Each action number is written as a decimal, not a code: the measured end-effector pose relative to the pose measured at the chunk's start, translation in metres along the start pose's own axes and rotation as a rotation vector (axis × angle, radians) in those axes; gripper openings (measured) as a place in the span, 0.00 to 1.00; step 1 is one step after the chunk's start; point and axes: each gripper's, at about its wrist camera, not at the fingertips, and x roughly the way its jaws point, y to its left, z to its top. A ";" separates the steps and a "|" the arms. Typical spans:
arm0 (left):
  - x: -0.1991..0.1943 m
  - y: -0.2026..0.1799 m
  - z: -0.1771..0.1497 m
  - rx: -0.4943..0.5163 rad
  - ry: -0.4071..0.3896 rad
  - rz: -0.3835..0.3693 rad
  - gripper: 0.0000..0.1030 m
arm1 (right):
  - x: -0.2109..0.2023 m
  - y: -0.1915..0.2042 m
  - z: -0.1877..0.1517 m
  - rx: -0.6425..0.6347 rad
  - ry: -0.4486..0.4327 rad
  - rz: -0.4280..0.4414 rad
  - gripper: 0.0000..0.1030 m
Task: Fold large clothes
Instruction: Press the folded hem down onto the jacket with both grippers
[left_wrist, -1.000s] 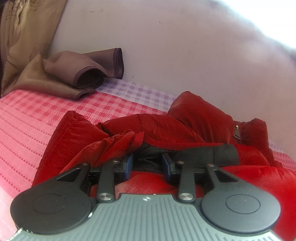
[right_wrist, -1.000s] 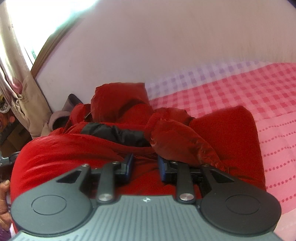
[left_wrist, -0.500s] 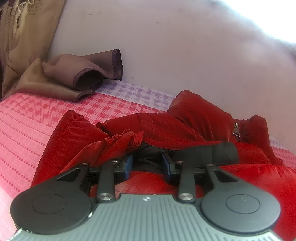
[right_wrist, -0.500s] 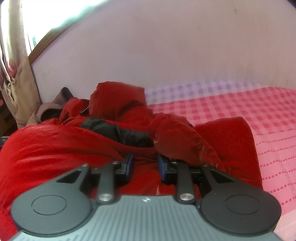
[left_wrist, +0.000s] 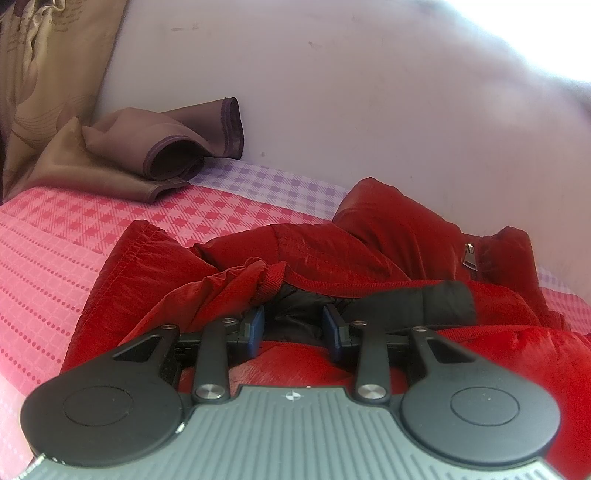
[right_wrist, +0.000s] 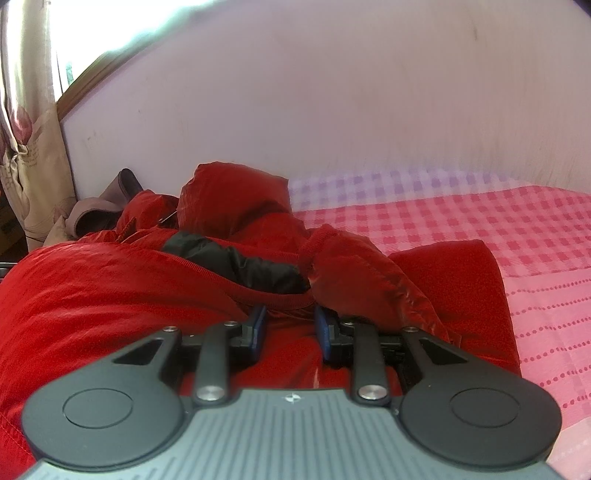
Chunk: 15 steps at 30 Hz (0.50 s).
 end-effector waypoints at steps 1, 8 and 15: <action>0.000 -0.001 -0.001 0.002 0.000 0.000 0.38 | 0.000 0.000 0.000 0.000 -0.001 -0.002 0.26; 0.000 -0.004 -0.001 0.031 0.009 0.017 0.38 | -0.002 -0.001 -0.001 0.002 -0.007 -0.002 0.26; -0.018 0.010 0.022 0.025 0.059 -0.073 0.38 | -0.003 0.001 -0.001 -0.006 -0.009 -0.011 0.26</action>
